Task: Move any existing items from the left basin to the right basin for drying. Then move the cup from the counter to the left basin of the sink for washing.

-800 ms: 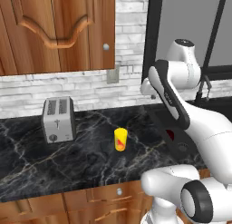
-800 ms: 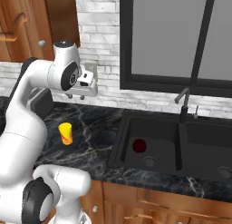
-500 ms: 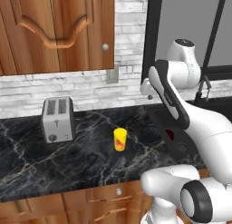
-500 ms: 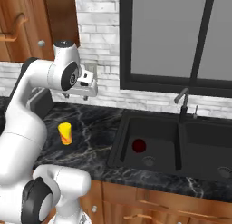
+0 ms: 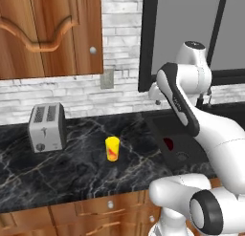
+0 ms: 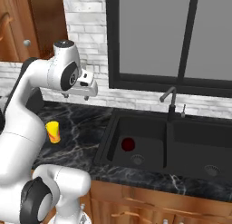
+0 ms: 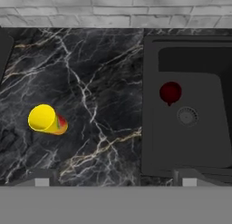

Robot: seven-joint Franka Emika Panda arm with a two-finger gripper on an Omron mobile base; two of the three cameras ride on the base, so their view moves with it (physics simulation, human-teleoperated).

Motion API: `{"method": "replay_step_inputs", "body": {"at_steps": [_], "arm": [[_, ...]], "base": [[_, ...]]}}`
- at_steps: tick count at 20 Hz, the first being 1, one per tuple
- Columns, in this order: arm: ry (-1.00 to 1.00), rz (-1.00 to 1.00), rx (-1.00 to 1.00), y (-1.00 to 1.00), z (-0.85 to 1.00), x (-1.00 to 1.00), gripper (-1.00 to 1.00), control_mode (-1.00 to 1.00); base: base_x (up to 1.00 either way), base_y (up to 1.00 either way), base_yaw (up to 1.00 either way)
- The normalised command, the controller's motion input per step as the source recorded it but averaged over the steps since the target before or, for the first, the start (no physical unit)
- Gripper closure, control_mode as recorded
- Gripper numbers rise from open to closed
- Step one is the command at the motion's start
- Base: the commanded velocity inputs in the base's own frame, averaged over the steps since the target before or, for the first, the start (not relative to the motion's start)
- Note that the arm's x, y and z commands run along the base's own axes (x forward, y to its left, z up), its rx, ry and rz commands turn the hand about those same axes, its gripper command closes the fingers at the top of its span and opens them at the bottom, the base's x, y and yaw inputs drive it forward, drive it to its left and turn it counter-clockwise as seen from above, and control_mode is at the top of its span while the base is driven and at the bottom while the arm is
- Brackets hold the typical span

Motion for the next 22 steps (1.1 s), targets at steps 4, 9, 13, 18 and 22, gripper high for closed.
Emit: {"method": "replay_step_inputs", "body": {"at_steps": [4, 9, 13, 18, 22], "arm": [[0.00, 0.00, 0.00, 0.00, 0.00, 0.00, -1.00, 1.00], [0.00, 0.00, 0.00, 0.00, 0.00, 0.00, -1.00, 1.00], [0.00, 0.00, 0.00, 0.00, 0.00, 0.00, -1.00, 1.00], [0.00, 0.00, 0.00, 0.00, 0.00, 0.00, -1.00, 1.00], [0.00, 0.00, 0.00, 0.00, 0.00, 0.00, -1.00, 1.00]], "base": [[0.00, -0.41, 0.00], [0.07, -0.32, 0.00], [0.18, -0.30, 0.00], [0.19, -0.41, 0.00], [0.20, -0.38, 0.00]]}}
